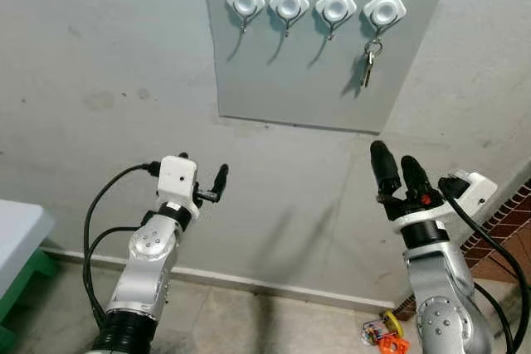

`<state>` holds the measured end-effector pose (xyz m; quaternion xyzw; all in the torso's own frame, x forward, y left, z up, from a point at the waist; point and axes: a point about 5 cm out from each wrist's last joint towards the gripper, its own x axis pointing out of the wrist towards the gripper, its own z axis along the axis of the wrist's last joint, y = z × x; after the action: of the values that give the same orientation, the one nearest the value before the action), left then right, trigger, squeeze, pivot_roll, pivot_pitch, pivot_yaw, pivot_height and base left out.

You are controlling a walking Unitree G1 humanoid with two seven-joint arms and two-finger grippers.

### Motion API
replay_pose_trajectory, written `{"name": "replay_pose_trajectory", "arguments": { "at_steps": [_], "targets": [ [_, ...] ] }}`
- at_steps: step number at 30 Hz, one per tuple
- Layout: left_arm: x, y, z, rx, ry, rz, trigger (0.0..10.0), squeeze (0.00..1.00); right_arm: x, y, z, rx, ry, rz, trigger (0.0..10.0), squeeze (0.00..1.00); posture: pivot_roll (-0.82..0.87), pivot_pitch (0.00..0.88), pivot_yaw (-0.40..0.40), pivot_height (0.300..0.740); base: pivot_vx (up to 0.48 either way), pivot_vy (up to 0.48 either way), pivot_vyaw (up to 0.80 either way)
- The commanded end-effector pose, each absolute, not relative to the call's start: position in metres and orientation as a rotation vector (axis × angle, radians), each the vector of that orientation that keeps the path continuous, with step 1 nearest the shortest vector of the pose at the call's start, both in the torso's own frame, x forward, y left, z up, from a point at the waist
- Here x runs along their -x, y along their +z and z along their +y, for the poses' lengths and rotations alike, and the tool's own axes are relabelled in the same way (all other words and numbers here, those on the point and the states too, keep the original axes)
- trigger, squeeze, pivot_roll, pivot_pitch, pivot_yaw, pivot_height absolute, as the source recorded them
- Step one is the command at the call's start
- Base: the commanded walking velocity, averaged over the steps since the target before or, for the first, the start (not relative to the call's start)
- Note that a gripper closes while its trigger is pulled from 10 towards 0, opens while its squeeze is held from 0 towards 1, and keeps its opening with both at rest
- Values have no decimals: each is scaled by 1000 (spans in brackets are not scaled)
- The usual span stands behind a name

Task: Hang keys on a hook

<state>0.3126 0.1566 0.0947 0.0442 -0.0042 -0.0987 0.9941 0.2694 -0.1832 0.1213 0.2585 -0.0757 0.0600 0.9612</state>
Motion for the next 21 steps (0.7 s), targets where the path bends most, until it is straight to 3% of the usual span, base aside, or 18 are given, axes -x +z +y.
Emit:
{"name": "replay_pose_trajectory", "arguments": {
  "at_steps": [1, 4, 5, 6, 7, 8, 16, 17, 18, 19, 20, 21],
  "targets": [
    [-311, 83, 166, -122, -164, 20, 10000, 0, -268, 102, -186, -482, 101, -93, 10000, 0, -80, 0, 30, 740, 0, 0, 0],
    [-309, 70, 170, -150, -145, 52, 10000, 0, -268, 82, -189, -449, 80, -35, 10000, 0, -82, 0, 30, 740, 0, 0, 0],
    [-308, 62, 171, -161, -135, 83, 10000, 0, -267, 72, -191, -427, 67, -3, 10000, 227, -83, 0, 29, 740, 0, 0, 0],
    [-306, 53, 173, -169, -115, 125, 10000, 0, -265, 60, -193, -412, 57, 37, 10000, 227, -83, 0, 29, 740, 0, 0, 0],
    [-304, 45, 175, -163, -100, 163, 10000, 0, -262, 49, -194, -391, 47, 77, 10000, 780, -83, 0, 29, 740, 0, 0, 0],
    [-301, 37, 176, -168, -90, 190, 10000, 0, -260, 39, -196, -373, 36, 111, 10000, 1000, -83, 0, 29, 740, 0, 0, 0],
    [-268, -17, 173, -134, -154, 455, 10000, 0, -233, -26, -204, -168, -48, 428, 10000, 1000, -92, 0, 30, 740, 0, 0, 0],
    [-257, -28, 170, -109, -169, 520, 10000, 0, -222, -40, -205, -143, -64, 509, 10000, 843, -92, 0, 30, 740, 0, 0, 0],
    [-250, -35, 168, -96, -181, 557, 10000, 0, -216, -47, -205, -127, -75, 560, 10000, 173, -91, 0, 30, 740, 0, 0, 0],
    [-250, -35, 168, -96, -181, 557, 10000, 0, -216, -47, -205, -127, -75, 560, 10000, 173, -91, 0, 30, 740, 0, 0, 0],
    [-243, -44, 167, -64, -154, 626, 10000, 0, -209, -54, -204, -151, -84, 603, 10000, 0, -91, 0, 29, 740, 0, 0, 0],
    [-239, -47, 166, -42, -150, 643, 10000, 0, -205, -58, -203, -142, -83, 627, 10000, 0, -93, 0, 29, 740, 0, 0, 0]
  ]
}}
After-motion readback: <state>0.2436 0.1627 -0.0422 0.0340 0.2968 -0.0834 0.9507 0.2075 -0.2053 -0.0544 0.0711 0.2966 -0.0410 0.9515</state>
